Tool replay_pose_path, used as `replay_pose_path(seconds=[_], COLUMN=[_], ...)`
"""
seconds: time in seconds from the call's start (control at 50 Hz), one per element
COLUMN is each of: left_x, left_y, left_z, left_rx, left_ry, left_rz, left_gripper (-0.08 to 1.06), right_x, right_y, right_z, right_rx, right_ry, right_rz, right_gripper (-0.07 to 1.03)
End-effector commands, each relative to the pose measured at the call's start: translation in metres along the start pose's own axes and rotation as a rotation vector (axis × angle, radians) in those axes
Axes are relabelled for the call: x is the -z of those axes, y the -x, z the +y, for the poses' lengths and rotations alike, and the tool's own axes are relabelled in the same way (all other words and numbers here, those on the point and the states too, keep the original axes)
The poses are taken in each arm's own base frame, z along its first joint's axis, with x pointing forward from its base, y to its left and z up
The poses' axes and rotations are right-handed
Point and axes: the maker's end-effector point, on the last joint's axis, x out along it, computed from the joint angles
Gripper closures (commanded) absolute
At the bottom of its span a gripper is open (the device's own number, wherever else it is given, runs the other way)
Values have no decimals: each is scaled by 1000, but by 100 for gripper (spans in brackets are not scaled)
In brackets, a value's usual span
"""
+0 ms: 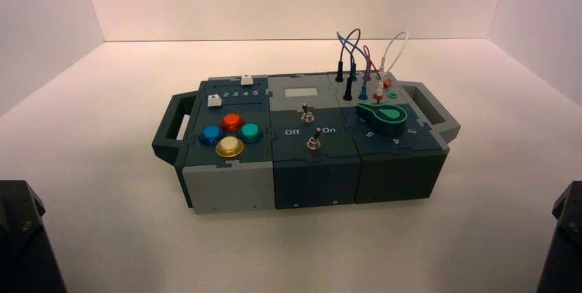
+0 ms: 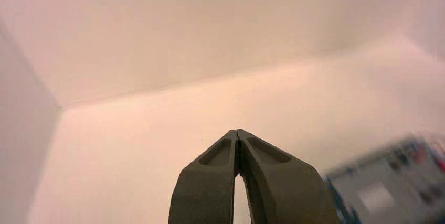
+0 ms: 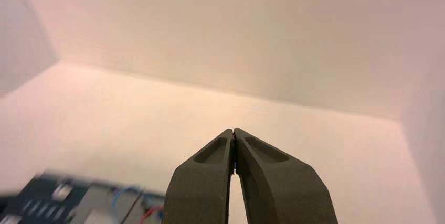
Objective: Push the red button with the right gripper.
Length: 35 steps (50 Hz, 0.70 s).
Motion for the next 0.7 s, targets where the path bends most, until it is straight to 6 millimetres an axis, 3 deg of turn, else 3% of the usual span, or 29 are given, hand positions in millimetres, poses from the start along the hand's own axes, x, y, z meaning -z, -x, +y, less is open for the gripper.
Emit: replay_pose_path(seconds=[0.02,0.18,0.44,0.7], left_x=[1,15,39,50], left_y=[-6,-15,-31,-37], left_z=[-14,-23,-31,-31], left_rx=[49,80,105,105], left_ry=[-31,-48,-67,-72], left_rz=[70,152,336,422], left_gripper=[100,100,100,100], right_x=[-9,0,36,71], right_y=[-5,-10,-13,-13], right_z=[23,56,133,179], right_rx=[-75,-179,-394,-496], right_ry=[28,63,177,293], right_rz=[16,87,316,499], right_gripper=[98,98,98,98])
